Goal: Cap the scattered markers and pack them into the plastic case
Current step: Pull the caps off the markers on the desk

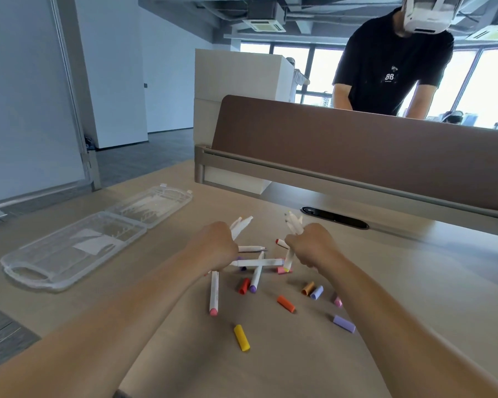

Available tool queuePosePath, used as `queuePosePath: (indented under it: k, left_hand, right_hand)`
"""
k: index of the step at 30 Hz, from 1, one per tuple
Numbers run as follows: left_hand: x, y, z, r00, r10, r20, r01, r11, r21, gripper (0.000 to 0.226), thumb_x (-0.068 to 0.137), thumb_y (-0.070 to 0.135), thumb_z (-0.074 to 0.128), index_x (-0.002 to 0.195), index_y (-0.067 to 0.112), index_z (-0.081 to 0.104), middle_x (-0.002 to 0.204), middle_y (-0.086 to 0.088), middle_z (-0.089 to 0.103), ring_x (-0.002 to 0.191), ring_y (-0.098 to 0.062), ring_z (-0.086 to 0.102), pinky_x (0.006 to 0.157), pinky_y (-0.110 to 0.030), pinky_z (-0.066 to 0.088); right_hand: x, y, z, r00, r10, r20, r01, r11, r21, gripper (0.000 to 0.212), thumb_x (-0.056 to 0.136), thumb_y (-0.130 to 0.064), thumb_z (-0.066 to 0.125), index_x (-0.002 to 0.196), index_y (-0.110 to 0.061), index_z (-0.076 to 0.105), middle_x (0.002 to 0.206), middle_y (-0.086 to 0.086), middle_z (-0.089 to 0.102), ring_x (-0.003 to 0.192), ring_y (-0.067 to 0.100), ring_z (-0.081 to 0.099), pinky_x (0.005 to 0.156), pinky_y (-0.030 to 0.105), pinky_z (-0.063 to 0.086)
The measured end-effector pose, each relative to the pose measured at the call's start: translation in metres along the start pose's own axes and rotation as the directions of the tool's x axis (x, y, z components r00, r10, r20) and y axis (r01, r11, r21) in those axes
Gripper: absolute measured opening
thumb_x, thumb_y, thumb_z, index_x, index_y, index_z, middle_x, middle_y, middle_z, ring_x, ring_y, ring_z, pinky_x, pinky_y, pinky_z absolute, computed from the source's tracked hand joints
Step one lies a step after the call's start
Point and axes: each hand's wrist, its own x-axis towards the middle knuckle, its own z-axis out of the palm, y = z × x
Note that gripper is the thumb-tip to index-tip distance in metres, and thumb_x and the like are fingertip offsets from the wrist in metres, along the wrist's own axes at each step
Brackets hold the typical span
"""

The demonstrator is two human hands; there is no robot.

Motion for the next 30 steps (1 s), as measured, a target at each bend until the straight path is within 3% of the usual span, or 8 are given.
queuePosePath:
  k: [4, 6, 10, 12, 14, 17, 22, 30]
  left_hand:
    - [-0.015, -0.011, -0.008, 0.999, -0.036, -0.018, 0.036, 0.999, -0.002, 0.018, 0.093, 0.008, 0.046, 0.109, 0.003, 0.053, 0.080, -0.010, 0.056, 0.058, -0.023, 0.055, 0.043, -0.021, 0.037]
    - [-0.020, -0.019, -0.010, 0.999, -0.035, -0.029, 0.035, 0.999, 0.031, 0.020, 0.097, 0.010, 0.046, 0.114, 0.002, 0.053, 0.077, -0.007, 0.054, 0.056, -0.018, 0.052, 0.041, -0.022, 0.034]
    - [-0.033, -0.028, -0.013, 1.000, 0.007, -0.011, -0.005, 0.990, 0.144, 0.031, 0.097, 0.014, 0.051, 0.127, 0.005, 0.051, 0.109, -0.013, 0.061, 0.074, -0.021, 0.056, 0.047, -0.024, 0.034]
    - [-0.039, -0.027, -0.011, 0.997, 0.067, 0.036, -0.072, 0.984, 0.164, 0.037, 0.099, 0.014, 0.048, 0.135, 0.010, 0.050, 0.116, -0.018, 0.064, 0.061, -0.015, 0.052, 0.040, -0.016, 0.032]
    - [-0.040, -0.028, -0.005, 0.995, 0.062, 0.077, -0.074, 0.984, 0.165, 0.038, 0.101, 0.014, 0.044, 0.139, 0.011, 0.048, 0.097, -0.018, 0.065, 0.053, -0.014, 0.045, 0.036, -0.013, 0.028]
    - [-0.038, -0.034, -0.001, 0.997, -0.052, 0.050, 0.046, 0.992, 0.114, 0.028, 0.099, 0.015, 0.046, 0.119, 0.002, 0.060, 0.058, -0.009, 0.054, 0.055, -0.025, 0.060, 0.039, -0.022, 0.034]
    - [-0.033, -0.045, 0.006, 0.986, -0.135, 0.102, 0.135, 0.991, 0.007, 0.040, 0.095, 0.024, 0.051, 0.063, 0.002, 0.059, 0.047, -0.009, 0.057, 0.035, -0.020, 0.047, 0.041, -0.019, 0.038]
    - [-0.034, -0.041, 0.012, 0.989, -0.113, 0.094, 0.114, 0.993, -0.015, 0.034, 0.090, 0.023, 0.059, 0.060, 0.008, 0.050, 0.040, -0.004, 0.050, 0.025, -0.013, 0.041, 0.036, -0.015, 0.032]
  right_hand:
    - [-0.007, -0.014, 0.005, 0.984, -0.172, 0.042, 0.174, 0.982, -0.069, 0.013, 0.084, -0.019, 0.061, 0.092, -0.010, 0.055, 0.083, 0.006, 0.066, 0.067, 0.019, 0.059, 0.055, 0.028, 0.040]
    - [-0.010, -0.017, 0.010, 0.967, -0.244, 0.073, 0.255, 0.933, -0.255, 0.012, 0.085, -0.020, 0.062, 0.094, -0.014, 0.057, 0.082, 0.002, 0.060, 0.072, 0.018, 0.057, 0.057, 0.028, 0.040]
    - [-0.016, -0.022, 0.019, 0.930, -0.314, 0.192, 0.368, 0.792, -0.487, 0.019, 0.086, -0.031, 0.068, 0.099, -0.019, 0.060, 0.087, -0.002, 0.060, 0.079, 0.019, 0.057, 0.063, 0.030, 0.042]
    - [-0.017, -0.023, 0.021, 0.903, -0.360, 0.233, 0.427, 0.708, -0.563, 0.016, 0.088, -0.027, 0.067, 0.101, -0.020, 0.062, 0.092, 0.000, 0.061, 0.081, 0.020, 0.057, 0.065, 0.031, 0.042]
    - [-0.018, -0.025, 0.023, 0.888, -0.386, 0.252, 0.454, 0.646, -0.613, 0.015, 0.087, -0.018, 0.064, 0.102, -0.019, 0.064, 0.089, 0.000, 0.061, 0.081, 0.020, 0.058, 0.066, 0.031, 0.045]
    - [-0.019, -0.027, 0.025, 0.875, -0.383, 0.296, 0.477, 0.575, -0.665, 0.017, 0.083, -0.010, 0.063, 0.097, -0.020, 0.065, 0.085, 0.000, 0.063, 0.080, 0.021, 0.061, 0.061, 0.030, 0.045]
    - [-0.023, -0.032, 0.026, 0.855, -0.402, 0.327, 0.499, 0.470, -0.728, 0.018, 0.087, -0.011, 0.061, 0.101, -0.023, 0.065, 0.087, 0.000, 0.062, 0.078, 0.022, 0.058, 0.050, 0.026, 0.033]
    - [-0.026, -0.038, 0.035, 0.866, -0.354, 0.352, 0.478, 0.383, -0.791, 0.023, 0.085, -0.004, 0.062, 0.102, -0.018, 0.067, 0.075, -0.002, 0.053, 0.063, 0.016, 0.049, 0.049, 0.026, 0.034]
